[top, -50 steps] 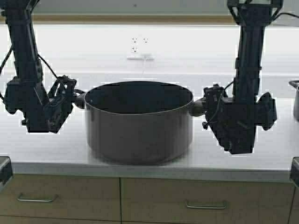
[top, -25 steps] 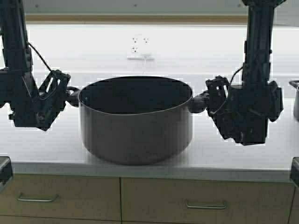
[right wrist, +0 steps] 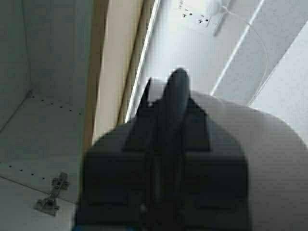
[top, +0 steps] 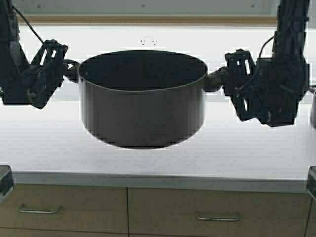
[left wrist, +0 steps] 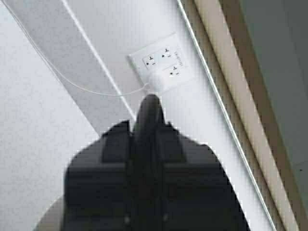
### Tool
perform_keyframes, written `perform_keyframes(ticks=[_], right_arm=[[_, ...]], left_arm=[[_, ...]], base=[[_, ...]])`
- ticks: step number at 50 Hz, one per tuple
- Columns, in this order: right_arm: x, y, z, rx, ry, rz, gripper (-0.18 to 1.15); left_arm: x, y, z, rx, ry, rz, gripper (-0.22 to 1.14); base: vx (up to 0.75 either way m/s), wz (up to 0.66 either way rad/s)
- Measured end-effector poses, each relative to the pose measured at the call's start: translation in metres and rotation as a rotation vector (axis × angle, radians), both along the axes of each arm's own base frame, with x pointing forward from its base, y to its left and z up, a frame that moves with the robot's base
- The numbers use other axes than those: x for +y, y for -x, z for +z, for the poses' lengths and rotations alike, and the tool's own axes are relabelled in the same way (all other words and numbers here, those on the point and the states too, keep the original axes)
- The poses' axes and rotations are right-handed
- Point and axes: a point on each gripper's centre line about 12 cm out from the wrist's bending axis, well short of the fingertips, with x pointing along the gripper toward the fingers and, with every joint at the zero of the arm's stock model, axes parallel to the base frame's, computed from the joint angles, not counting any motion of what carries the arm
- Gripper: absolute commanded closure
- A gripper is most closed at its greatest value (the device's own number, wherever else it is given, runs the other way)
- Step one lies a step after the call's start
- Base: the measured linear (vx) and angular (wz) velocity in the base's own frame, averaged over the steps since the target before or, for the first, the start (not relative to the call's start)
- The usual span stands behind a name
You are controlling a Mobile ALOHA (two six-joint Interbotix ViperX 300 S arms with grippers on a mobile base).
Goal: Open the cabinet, put the pot inside, then close it
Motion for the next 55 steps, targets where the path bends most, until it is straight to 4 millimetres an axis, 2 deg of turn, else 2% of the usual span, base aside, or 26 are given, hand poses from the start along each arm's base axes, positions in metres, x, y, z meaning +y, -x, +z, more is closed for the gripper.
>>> perform_keyframes(ticks=[20,45,55], right_arm=[[0.018,0.014,0.042,-0.037,-0.047,0.035,0.9],[0.018,0.017,0.096,-0.067,-0.087,0.015,0.9],[0.018,0.018,0.119,-0.092,-0.073,0.01,0.9]], left_arm=[[0.007,0.023,0.053,-0.041,0.03,0.032,0.9],[0.005,0.032,0.096,-0.051,0.069,0.024,0.9],[0.004,0.035,0.121,-0.091,0.044,0.021,0.9]], base=[[0.0,0.0],[0.0,0.01],[0.0,0.0]])
